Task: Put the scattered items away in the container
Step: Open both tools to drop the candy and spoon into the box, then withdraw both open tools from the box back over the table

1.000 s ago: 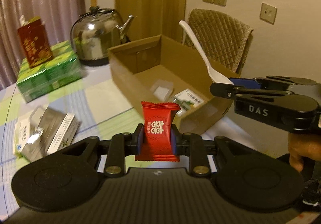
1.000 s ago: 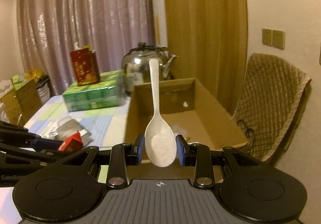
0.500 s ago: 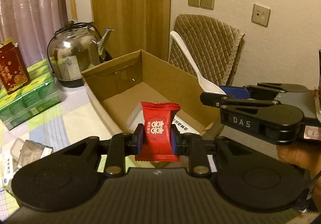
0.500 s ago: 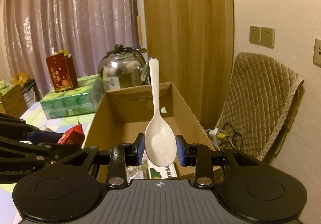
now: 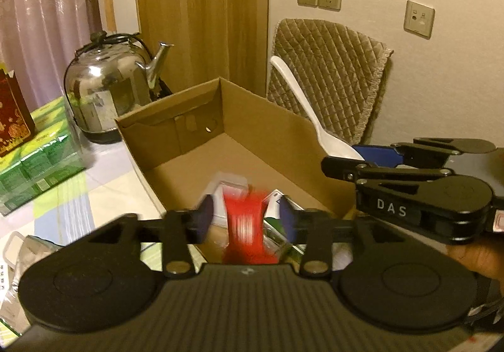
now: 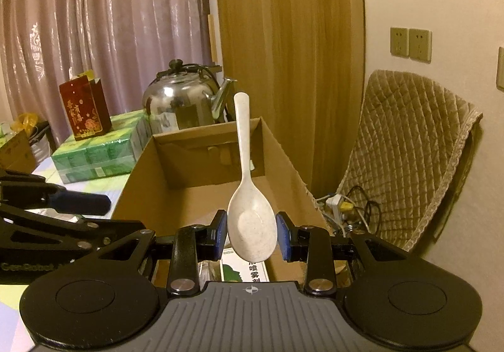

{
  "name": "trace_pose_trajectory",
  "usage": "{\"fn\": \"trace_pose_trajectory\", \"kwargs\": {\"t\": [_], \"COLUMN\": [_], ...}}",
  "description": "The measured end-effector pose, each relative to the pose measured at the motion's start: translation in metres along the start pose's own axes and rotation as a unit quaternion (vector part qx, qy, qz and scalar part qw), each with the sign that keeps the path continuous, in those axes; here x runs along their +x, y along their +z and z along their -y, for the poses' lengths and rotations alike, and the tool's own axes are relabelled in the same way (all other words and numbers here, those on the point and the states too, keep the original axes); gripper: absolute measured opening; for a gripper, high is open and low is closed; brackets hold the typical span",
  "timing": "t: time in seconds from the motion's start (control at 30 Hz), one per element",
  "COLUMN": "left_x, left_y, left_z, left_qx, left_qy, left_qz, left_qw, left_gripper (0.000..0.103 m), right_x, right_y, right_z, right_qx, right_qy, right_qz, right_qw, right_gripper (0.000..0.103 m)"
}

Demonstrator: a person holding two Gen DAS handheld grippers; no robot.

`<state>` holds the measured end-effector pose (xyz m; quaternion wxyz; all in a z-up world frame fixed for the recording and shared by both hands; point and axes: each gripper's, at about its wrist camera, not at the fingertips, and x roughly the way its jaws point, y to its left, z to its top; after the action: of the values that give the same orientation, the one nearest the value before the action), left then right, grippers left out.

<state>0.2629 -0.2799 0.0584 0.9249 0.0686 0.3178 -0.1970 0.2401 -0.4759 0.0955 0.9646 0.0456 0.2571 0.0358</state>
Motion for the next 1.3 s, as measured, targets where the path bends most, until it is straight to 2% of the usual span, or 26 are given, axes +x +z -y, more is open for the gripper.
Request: {"fn": "trace_pose_trajectory", "kwargs": {"t": [0.3, 0.77, 0.8, 0.83, 0.87, 0.9, 1.3], "left_x": [-0.017, -0.029, -0.029, -0.029, -0.029, -0.030, -0.049], "left_y": [-0.013, -0.026, -0.027, -0.028, -0.028, -0.029, -0.052], "left_z": [-0.013, -0.025, -0.025, -0.025, -0.026, -0.026, -0.041], "left_qx": [-0.006, -0.030, -0.030, -0.031, -0.032, -0.033, -0.056], "left_qy": [0.020, 0.026, 0.026, 0.026, 0.026, 0.027, 0.045], "left_qz": [0.008, 0.002, 0.002, 0.001, 0.001, 0.001, -0.007], "left_qw": [0.9997, 0.9992, 0.9992, 0.9992, 0.9991, 0.9991, 0.9974], "left_gripper": [0.042, 0.044, 0.044, 0.044, 0.044, 0.044, 0.050], "right_x": [0.005, 0.013, 0.014, 0.015, 0.014, 0.012, -0.013], "right_y": [-0.007, -0.004, -0.004, -0.004, -0.005, -0.006, -0.024], "right_z": [-0.001, -0.010, -0.011, -0.010, -0.009, -0.008, -0.014], "right_qx": [0.000, -0.009, -0.011, -0.010, -0.004, -0.001, 0.007], "right_qy": [0.003, 0.014, 0.012, 0.010, 0.014, 0.017, 0.015], "right_qz": [-0.009, -0.016, -0.018, -0.019, -0.017, -0.014, -0.016], "right_qw": [1.000, 1.000, 1.000, 1.000, 1.000, 1.000, 1.000], "right_gripper": [0.030, 0.031, 0.036, 0.055, 0.063, 0.066, 0.067]}}
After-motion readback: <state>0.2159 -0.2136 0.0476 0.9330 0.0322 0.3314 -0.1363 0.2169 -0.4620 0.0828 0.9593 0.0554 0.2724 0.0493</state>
